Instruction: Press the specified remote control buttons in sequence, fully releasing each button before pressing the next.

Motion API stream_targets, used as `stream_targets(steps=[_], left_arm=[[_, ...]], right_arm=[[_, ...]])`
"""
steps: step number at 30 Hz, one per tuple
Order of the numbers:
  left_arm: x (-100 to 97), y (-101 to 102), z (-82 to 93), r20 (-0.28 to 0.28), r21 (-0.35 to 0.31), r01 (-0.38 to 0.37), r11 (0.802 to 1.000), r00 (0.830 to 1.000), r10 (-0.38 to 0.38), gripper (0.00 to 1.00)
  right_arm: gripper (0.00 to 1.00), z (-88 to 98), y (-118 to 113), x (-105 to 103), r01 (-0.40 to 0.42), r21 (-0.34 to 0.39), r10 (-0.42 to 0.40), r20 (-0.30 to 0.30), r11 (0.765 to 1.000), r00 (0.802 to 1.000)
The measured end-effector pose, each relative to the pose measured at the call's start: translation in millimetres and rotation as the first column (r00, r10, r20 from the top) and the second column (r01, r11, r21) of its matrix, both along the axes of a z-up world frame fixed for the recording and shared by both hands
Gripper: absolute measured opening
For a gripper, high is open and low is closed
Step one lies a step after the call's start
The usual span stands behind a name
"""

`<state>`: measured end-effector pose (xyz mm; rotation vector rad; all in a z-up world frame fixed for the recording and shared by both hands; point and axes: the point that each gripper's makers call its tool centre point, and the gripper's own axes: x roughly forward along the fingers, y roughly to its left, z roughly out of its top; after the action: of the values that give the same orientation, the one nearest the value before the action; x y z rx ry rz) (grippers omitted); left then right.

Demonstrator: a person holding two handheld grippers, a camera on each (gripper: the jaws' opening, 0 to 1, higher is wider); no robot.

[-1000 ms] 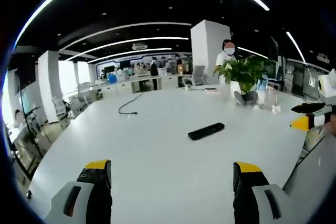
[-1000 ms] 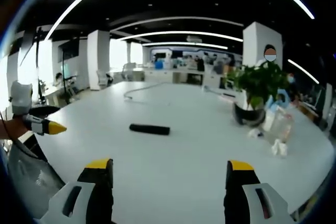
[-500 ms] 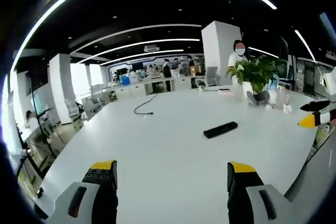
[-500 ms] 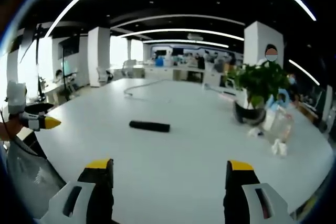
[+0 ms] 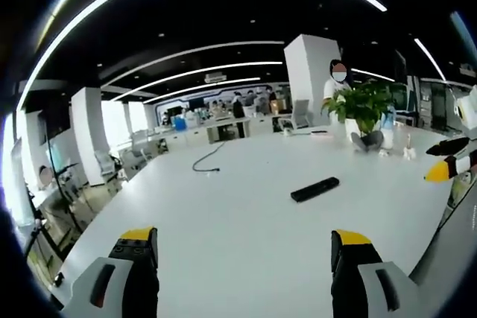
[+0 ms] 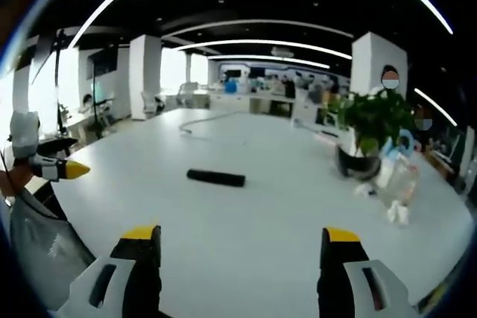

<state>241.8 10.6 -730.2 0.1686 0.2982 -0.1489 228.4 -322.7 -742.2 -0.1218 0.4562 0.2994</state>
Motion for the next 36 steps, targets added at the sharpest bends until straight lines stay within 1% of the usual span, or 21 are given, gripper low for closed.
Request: stream_targets(steps=[1, 3, 6, 8, 12, 17, 18, 22, 25, 29, 32, 36], left_arm=[[-0.2, -2, 0.4, -0.001, -0.005, 0.004, 1.000, 1.000, -0.004, 1.00], [-1.3, -5, -1.8, -0.022, -0.018, 0.012, 1.000, 1.000, -0.012, 1.00], [-1.3, -9, 2.1, -0.006, -0.032, 0.022, 0.999, 1.000, -0.022, 1.00], [-1.7, -11, 2.0, -0.010, -0.043, 0.024, 0.999, 1.000, -0.025, 1.00], [-3.0, -10, 2.8, -0.004, -0.022, 0.025, 0.999, 1.000, -0.025, 1.00], [-4.7, -10, 5.3, 0.000, -0.012, 0.019, 1.000, 1.000, -0.019, 1.00], [-5.3, -10, 5.0, -0.006, -0.014, 0.015, 1.000, 1.000, -0.016, 1.00], [-5.8, -9, 8.4, 0.002, -0.023, 0.004, 1.000, 1.000, -0.004, 1.00], [-6.7, -7, 5.8, -0.018, -0.021, -0.007, 1.000, 1.000, 0.006, 1.00], [-7.1, -7, 5.5, -0.025, -0.026, -0.010, 1.000, 1.000, 0.010, 1.00], [-7.3, -7, 6.5, -0.026, -0.043, -0.011, 0.999, 1.000, 0.010, 1.00], [-7.2, -7, 6.0, -0.030, -0.051, -0.013, 0.999, 0.999, 0.012, 1.00]], right_arm=[[0.87, 0.4, -1, 0, 0.005, 0.004, -0.005, 0.000, 1.000, 1.000], [0.87, 0.5, -2, 0, 0.010, 0.009, -0.010, 0.001, 1.000, 1.000], [0.86, 1.4, -2, 0, 0.009, 0.010, -0.009, 0.005, 1.000, 1.000], [0.86, 1.3, -1, 0, 0.006, 0.007, -0.006, 0.005, 1.000, 1.000], [0.86, 2.2, -1, -1, 0.004, 0.010, -0.004, 0.008, 1.000, 1.000], [0.86, 2.1, 1, -2, -0.004, 0.019, 0.004, 0.005, 1.000, 1.000], [0.85, 2.4, 1, -2, -0.007, 0.020, 0.007, 0.006, 1.000, 1.000], [0.84, 1.6, 2, -3, -0.013, 0.024, 0.013, -0.001, 1.000, 1.000], [0.84, 3.8, 1, -2, -0.005, 0.027, 0.005, 0.011, 1.000, 1.000], [0.81, 1.0, 1, -2, -0.008, 0.024, 0.008, -0.006, 1.000, 1.000], [0.80, 4.6, 2, -2, -0.011, 0.000, 0.011, 0.021, 1.000, 1.000], [0.80, 4.5, 0, -1, -0.005, 0.005, 0.005, 0.019, 1.000, 1.000]])
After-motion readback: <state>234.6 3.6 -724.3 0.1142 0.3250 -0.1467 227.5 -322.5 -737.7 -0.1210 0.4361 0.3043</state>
